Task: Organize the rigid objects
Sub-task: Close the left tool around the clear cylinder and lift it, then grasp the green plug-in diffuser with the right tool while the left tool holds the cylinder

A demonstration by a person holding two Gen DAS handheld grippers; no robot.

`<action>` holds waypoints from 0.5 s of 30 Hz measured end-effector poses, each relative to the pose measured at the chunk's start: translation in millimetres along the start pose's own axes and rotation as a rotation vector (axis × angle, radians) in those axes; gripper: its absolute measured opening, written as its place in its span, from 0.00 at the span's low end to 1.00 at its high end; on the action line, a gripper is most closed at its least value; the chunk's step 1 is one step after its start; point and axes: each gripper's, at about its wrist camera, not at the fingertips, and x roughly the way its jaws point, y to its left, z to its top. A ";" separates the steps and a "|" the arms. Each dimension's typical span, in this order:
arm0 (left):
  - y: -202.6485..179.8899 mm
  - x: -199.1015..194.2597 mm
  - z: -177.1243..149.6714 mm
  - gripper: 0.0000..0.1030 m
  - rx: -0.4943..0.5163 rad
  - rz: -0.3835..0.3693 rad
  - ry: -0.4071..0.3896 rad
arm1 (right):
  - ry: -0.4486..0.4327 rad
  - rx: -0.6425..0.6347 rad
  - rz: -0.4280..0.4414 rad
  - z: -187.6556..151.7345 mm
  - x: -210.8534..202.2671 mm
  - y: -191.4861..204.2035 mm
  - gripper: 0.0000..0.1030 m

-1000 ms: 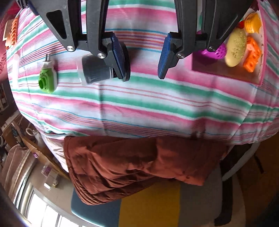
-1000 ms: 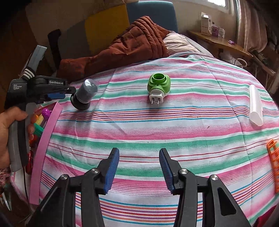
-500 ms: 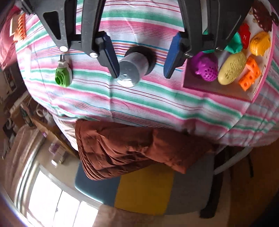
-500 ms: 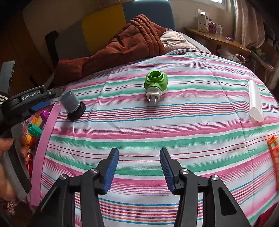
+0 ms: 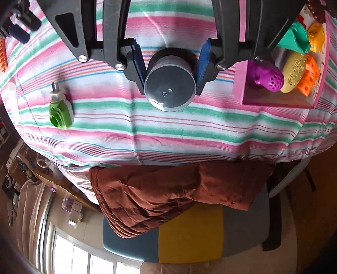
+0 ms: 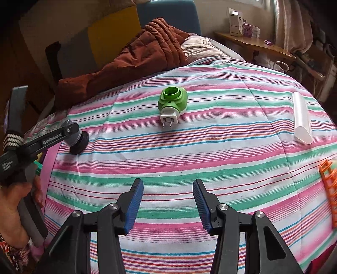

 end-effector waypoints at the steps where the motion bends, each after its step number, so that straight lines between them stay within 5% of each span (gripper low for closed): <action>1: -2.9 -3.2 -3.1 0.42 0.006 -0.014 0.003 | 0.004 0.010 -0.005 0.5 1.8 -3.5 0.49; 6: -23.0 -19.1 -23.1 0.42 0.063 -0.084 0.008 | 0.007 0.058 -0.013 1.0 6.7 -16.4 0.48; 15: -23.7 -19.6 -30.0 0.42 0.079 -0.105 0.005 | -0.071 0.056 0.032 1.7 3.5 -14.3 0.48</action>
